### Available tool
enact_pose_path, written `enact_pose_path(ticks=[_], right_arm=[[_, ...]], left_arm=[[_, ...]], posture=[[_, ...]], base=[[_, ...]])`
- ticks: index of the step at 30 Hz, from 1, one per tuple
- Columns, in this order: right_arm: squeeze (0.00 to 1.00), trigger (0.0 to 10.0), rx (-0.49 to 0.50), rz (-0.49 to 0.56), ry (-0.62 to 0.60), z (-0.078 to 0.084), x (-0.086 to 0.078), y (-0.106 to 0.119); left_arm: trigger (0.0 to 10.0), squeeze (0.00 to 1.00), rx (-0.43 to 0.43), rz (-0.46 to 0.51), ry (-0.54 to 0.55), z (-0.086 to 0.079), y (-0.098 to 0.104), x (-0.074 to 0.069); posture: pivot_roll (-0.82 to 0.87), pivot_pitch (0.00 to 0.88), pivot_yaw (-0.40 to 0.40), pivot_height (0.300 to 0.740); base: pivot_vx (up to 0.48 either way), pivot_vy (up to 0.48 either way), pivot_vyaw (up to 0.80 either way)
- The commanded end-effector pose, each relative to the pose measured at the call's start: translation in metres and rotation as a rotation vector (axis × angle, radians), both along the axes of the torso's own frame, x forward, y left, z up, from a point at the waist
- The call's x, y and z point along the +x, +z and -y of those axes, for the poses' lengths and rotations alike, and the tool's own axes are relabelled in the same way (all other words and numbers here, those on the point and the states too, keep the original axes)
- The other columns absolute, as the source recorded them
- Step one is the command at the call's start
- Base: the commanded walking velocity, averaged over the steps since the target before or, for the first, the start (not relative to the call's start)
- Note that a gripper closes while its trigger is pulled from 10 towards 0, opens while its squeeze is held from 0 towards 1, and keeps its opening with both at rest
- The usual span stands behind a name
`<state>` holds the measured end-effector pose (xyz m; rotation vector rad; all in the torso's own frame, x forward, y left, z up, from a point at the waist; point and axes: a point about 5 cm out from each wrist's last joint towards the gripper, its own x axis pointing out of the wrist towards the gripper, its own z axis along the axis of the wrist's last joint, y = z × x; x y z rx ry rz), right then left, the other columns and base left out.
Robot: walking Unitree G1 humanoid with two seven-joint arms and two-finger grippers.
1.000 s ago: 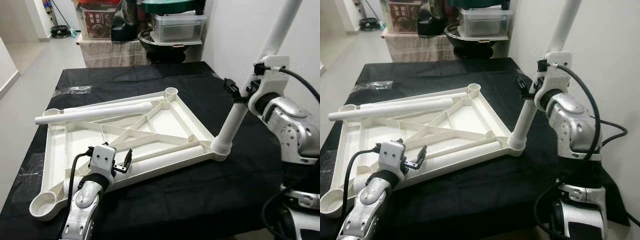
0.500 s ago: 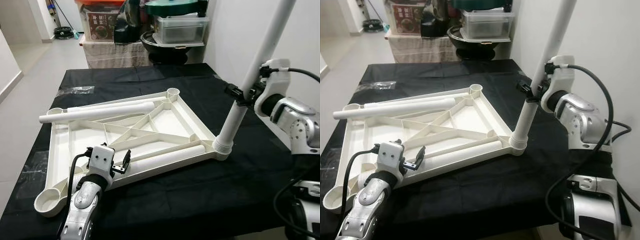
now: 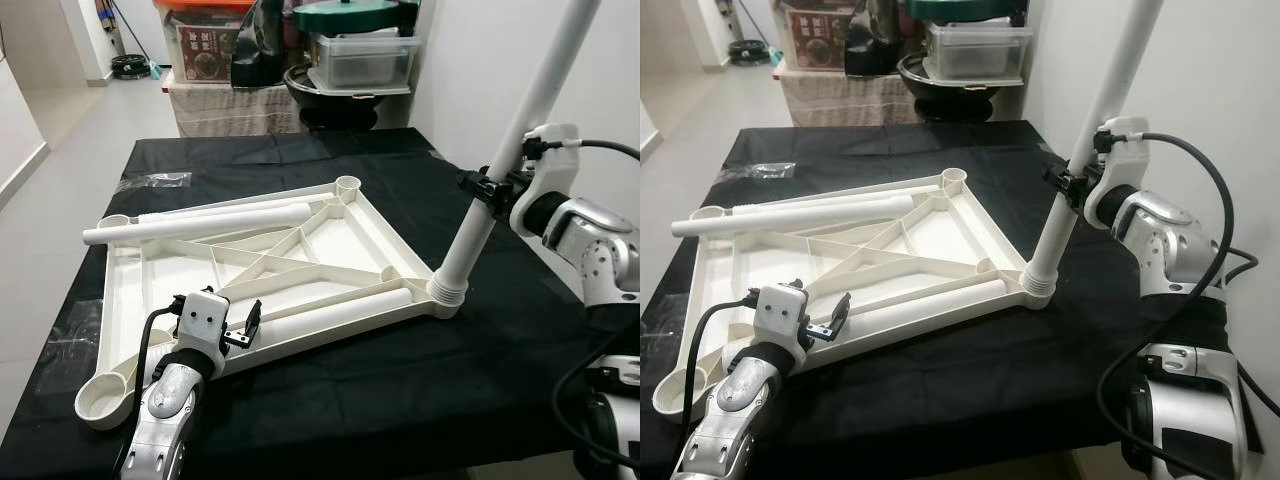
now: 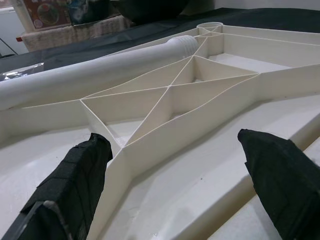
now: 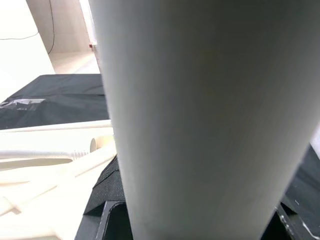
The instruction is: Building children table
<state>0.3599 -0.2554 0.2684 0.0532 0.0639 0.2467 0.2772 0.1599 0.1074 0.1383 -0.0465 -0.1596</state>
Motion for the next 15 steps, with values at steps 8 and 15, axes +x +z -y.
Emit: enact_pose_path(ticks=[8, 15], right_arm=[[0.0, 0.0, -0.015, -0.02, -0.039, -0.002, 0.0, -0.011], [0.0, 0.0, -0.044, -0.202, -0.262, -0.024, 0.001, -0.069]], left_arm=[[10.0, 0.0, 0.014, -0.061, 0.001, -0.002, -0.012, -0.004], [10.0, 0.0, 0.011, -0.061, -0.003, 0.0, -0.013, -0.004]], posture=[[-0.02, 0.0, -0.049, 0.74], [-0.02, 0.0, -0.052, 0.74]], base=[[0.0, 0.0, 0.0], [0.0, 0.0, 0.0]])
